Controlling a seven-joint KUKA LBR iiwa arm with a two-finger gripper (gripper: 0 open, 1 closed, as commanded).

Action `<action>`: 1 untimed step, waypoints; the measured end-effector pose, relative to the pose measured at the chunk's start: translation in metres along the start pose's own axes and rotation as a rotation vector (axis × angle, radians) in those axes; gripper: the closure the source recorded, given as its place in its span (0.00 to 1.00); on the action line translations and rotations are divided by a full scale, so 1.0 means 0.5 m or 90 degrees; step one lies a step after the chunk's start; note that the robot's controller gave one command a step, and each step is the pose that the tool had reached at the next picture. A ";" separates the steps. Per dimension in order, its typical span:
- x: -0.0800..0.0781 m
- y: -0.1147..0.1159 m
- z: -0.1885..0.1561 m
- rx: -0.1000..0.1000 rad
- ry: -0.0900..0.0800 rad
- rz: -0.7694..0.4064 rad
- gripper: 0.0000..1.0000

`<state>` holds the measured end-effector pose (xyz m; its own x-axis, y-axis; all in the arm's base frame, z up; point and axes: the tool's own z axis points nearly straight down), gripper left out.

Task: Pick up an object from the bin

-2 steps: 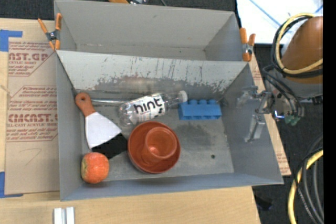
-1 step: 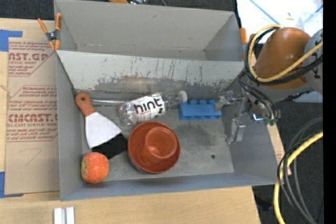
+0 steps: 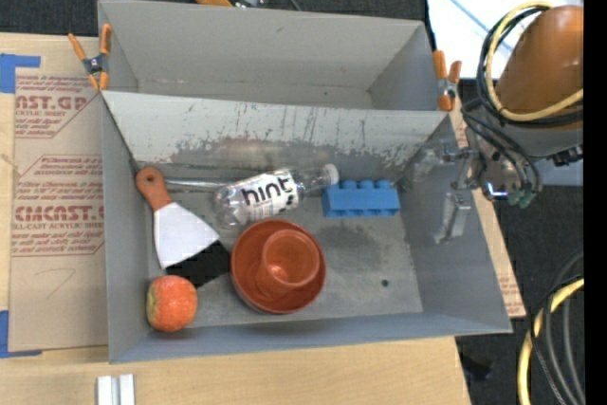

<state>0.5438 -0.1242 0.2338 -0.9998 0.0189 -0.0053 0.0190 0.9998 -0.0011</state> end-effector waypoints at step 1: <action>-0.005 -0.001 -0.044 0.002 -0.010 0.010 0.00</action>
Offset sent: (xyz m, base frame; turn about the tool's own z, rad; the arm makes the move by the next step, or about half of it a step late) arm -0.0481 -0.0223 0.1084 -0.2814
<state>0.5462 -0.1245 0.2557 -0.9992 0.0338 -0.0204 0.0339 0.9994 -0.0040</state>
